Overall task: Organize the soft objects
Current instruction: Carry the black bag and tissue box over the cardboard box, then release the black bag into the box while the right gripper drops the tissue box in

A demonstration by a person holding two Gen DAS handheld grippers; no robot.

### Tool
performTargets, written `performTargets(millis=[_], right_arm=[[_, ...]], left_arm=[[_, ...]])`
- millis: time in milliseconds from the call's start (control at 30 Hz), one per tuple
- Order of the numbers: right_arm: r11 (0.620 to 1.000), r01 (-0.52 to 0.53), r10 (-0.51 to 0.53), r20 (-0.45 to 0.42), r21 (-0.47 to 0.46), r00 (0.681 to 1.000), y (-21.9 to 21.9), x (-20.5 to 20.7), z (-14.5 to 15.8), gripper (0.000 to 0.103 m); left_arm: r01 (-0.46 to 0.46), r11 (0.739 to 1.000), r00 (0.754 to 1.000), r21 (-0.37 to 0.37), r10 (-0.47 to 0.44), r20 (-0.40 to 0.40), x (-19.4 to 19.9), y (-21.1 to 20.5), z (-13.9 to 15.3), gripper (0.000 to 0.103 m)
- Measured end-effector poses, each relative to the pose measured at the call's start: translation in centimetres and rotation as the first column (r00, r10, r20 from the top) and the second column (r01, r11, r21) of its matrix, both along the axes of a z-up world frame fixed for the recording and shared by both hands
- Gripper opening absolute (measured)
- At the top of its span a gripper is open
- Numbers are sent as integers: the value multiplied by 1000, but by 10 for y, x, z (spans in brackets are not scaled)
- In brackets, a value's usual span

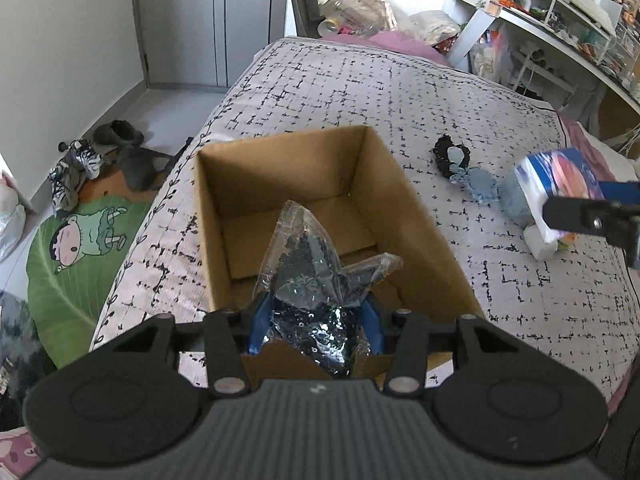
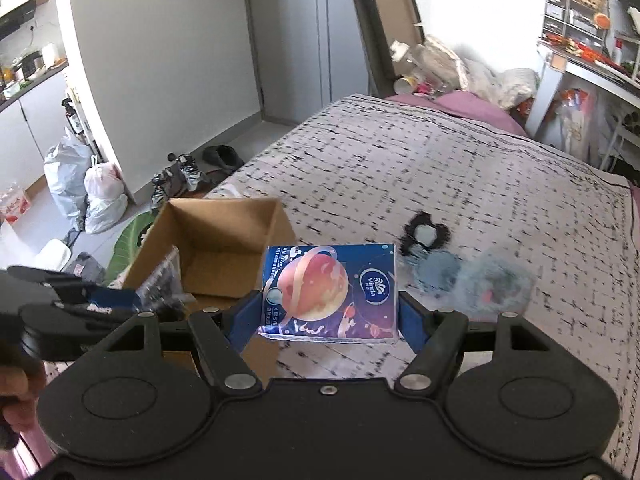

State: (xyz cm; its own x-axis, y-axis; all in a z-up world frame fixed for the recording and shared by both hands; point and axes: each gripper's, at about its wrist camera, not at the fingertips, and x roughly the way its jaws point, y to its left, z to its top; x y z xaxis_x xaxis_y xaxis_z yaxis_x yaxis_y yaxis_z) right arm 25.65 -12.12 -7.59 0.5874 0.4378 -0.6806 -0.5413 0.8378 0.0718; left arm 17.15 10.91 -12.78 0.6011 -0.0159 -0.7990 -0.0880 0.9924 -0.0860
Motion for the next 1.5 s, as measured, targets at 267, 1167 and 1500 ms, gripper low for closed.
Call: performTargets(millis=[267,1167,1500], right_arm=[[998,-60,61,-49,18,997,27,0,-5,70],[993,-63,80,-182,98,980,31,-10,-16,88],[994,-4,24,-190,107,981,-23,-14,-10,91]], left_arm=[[-20,999,1000,-36,21,14,-11,8,7,62],[-115,993,993,-31,116,18,-54,33,22,78],[-122,989,991,-82,126,52,-53,17,43,97]])
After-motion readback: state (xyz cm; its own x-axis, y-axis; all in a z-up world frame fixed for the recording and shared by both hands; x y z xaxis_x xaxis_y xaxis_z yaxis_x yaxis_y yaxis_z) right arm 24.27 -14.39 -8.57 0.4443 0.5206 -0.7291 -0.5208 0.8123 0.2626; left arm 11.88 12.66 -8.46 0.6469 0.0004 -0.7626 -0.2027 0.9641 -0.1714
